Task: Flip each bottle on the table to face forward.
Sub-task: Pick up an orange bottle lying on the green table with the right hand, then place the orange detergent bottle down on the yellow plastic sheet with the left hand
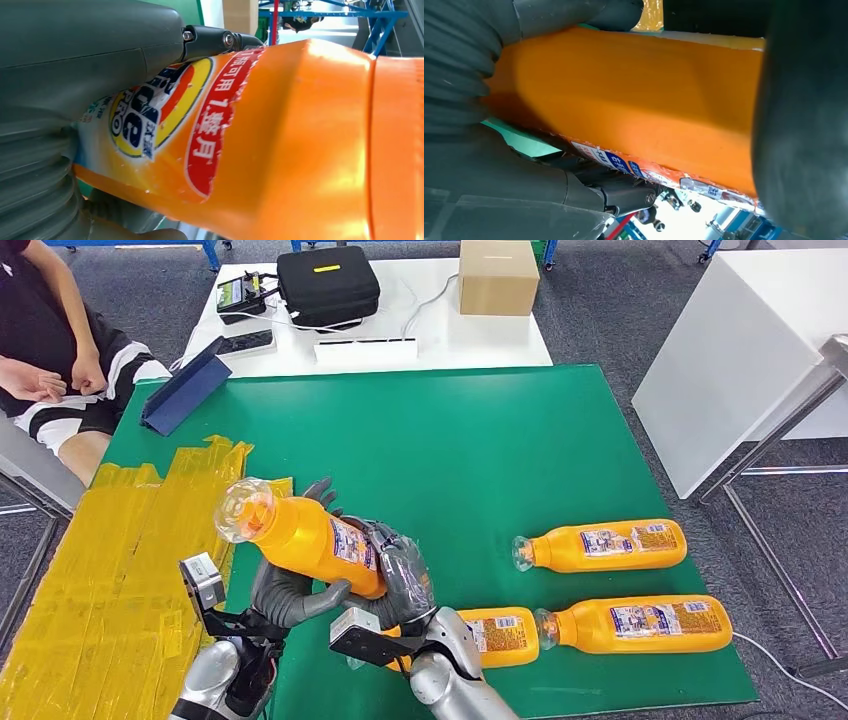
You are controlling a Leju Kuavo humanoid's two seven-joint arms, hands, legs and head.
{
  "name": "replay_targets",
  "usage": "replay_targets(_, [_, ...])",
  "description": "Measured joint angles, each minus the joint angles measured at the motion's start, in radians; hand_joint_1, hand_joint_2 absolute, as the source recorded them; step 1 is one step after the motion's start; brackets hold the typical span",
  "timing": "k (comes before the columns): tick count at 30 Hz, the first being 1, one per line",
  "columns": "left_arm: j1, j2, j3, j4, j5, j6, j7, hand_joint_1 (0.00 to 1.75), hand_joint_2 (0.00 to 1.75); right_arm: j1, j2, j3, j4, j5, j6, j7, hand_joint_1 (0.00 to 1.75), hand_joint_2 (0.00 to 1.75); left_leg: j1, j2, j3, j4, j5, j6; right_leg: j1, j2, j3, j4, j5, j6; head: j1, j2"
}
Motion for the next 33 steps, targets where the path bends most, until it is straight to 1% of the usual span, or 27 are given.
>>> replay_targets(4, [0.002, 0.006, 0.012, 0.014, 0.035, -0.016, -0.002, 0.00, 1.75, -0.014, 0.000, 0.032, 0.039, 0.015, -0.017, 0.008, 1.75, 1.75, 0.000, 0.001, 0.000, 0.000, 0.000, 0.000, 0.000, 0.000, 0.000, 0.000, 0.000, 0.000, 0.000, 0.000])
replay_targets(11, [0.008, 0.015, 0.033, 0.023, 0.072, -0.032, -0.003, 0.00, 1.75, -0.034, 0.000, 0.077, 0.097, 0.004, -0.026, 0.006, 1.75, 1.75, 0.000, 0.001, 0.000, 0.000, 0.000, 0.000, 0.000, 0.000, 0.000, 0.000, 0.000, 0.000, 0.000, 0.000])
replay_targets(12, [0.009, 0.015, 0.035, 0.023, 0.074, -0.032, -0.003, 0.39, 1.75, -0.036, 0.000, 0.080, 0.101, 0.003, -0.026, 0.006, 1.75, 1.75, 0.000, 0.001, 0.000, 0.000, 0.000, 0.000, 0.000, 0.000, 0.000, 0.000, 0.000, 0.000, 0.000, 0.000])
replay_targets(15, [0.012, 0.015, 0.039, 0.025, 0.080, -0.035, -0.003, 1.70, 1.75, -0.041, 0.000, 0.086, 0.111, 0.001, -0.026, 0.006, 1.75, 1.75, 0.000, 0.001, 0.000, 0.000, 0.000, 0.000, 0.000, 0.000, 0.000, 0.000, 0.000, 0.000, 0.000, 0.000])
replay_targets(16, [0.012, 0.015, 0.041, 0.026, 0.082, -0.035, -0.003, 1.75, 1.75, -0.043, 0.000, 0.087, 0.114, 0.001, -0.026, 0.006, 1.75, 1.75, 0.000, 0.001, 0.000, 0.000, 0.000, 0.000, 0.000, 0.000, 0.000, 0.000, 0.000, 0.000, 0.000, 0.000])
replay_targets(33, [0.025, 0.015, 0.049, 0.027, 0.089, -0.029, -0.004, 1.75, 1.75, -0.049, 0.000, 0.104, 0.135, -0.020, -0.026, 0.006, 1.75, 1.75, 0.000, 0.001, 0.000, 0.000, 0.000, 0.000, 0.000, 0.000, -0.001, 0.000, 0.000, 0.000, 0.000, 0.000])
